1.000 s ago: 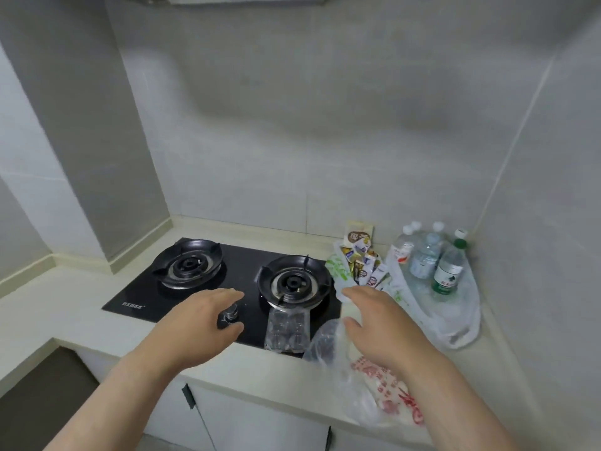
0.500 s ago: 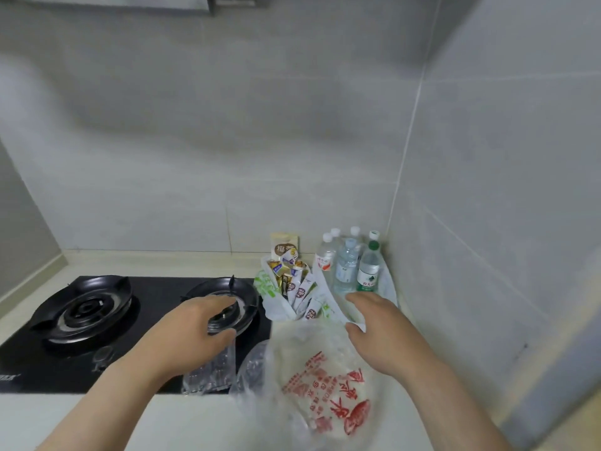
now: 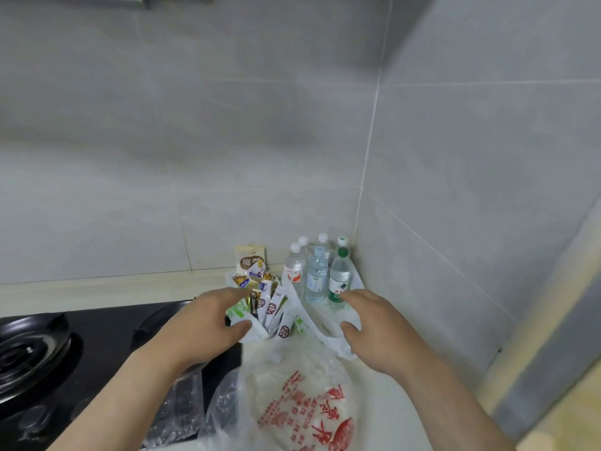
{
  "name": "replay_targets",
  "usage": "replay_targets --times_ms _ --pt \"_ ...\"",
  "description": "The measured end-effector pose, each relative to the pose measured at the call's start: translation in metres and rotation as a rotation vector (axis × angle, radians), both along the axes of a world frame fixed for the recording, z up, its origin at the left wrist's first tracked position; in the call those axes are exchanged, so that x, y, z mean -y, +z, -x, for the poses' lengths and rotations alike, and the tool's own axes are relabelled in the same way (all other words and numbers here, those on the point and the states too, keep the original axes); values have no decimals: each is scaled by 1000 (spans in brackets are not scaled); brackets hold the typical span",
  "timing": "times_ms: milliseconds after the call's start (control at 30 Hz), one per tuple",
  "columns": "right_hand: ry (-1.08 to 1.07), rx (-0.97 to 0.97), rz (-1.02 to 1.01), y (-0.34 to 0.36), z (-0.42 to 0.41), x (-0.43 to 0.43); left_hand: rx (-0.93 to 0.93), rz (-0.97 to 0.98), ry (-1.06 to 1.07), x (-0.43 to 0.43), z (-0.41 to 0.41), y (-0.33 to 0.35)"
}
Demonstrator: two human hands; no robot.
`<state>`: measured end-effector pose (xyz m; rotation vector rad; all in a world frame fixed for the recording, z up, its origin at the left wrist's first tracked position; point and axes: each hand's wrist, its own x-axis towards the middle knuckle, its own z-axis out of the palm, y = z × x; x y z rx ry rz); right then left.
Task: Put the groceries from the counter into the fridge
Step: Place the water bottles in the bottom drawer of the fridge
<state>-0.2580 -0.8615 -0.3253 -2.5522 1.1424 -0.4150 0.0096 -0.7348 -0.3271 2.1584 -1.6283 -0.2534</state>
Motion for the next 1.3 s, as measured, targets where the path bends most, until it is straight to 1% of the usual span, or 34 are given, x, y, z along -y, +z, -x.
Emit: replay_targets --times_ms 133,267,433,600,867,1033,1133,1300 --pt "-26 -8 2 2 -13 17 -40 20 -43 30 -17 0" --pt "-54 -30 15 1 -28 36 -47 61 -39 57 -35 -2" --pt "-59 -75 -37 -5 -52 60 -85 72 -35 81 -60 -11" --pt "-75 -76 -69 -17 -80 88 -106 68 -27 103 -94 -25" --pt "-114 -180 -132 -46 -105 124 -188 56 -6 139 -149 -41" --pt "-134 -198 -158 -53 -121 142 -229 40 -79 171 -145 -57" --pt "-131 -178 -179 -57 -129 159 -233 17 -91 194 -141 -65" --pt "-145 -163 -204 -64 -135 188 -294 -12 -119 232 -128 -81"
